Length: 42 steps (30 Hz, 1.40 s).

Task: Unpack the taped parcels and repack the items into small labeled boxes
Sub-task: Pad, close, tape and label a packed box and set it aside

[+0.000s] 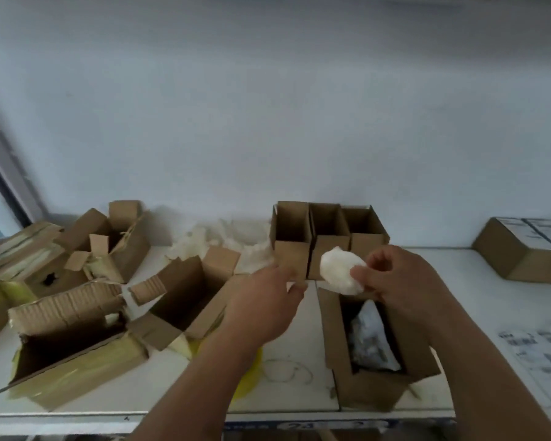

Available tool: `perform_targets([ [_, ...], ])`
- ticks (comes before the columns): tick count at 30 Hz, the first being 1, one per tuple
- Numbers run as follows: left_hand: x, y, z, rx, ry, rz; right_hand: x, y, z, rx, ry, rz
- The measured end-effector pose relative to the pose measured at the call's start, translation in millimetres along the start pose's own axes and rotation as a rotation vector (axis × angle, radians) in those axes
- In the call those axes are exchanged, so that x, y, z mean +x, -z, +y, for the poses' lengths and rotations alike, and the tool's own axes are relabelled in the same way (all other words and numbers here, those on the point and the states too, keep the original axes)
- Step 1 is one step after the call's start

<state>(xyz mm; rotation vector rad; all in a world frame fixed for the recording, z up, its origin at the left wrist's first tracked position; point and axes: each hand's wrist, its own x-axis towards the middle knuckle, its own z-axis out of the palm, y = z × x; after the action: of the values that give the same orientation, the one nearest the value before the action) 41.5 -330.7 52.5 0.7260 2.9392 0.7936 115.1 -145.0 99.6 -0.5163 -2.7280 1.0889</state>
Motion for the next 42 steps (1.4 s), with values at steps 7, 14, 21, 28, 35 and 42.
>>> perform_targets([
  [7,-4,-70,19,-0.229,0.276,-0.129,-17,-27,61,-0.006,-0.155,0.106],
  [14,-6,-82,18,-0.4,0.329,-0.203,-18,-49,69,-0.313,-0.062,-0.058],
  [21,-13,-76,3,-0.521,0.393,-0.205,-11,-51,60,-0.467,0.133,-0.302],
  [28,-17,-70,-2,-0.555,0.391,-0.201,2,-63,47,-0.763,0.189,-0.41],
  [35,-16,-67,-4,-0.532,0.395,-0.171,23,-78,34,-1.013,0.26,-0.495],
  [42,-24,-50,-14,-0.504,0.427,-0.068,26,-93,16,-1.016,0.42,-0.513],
])
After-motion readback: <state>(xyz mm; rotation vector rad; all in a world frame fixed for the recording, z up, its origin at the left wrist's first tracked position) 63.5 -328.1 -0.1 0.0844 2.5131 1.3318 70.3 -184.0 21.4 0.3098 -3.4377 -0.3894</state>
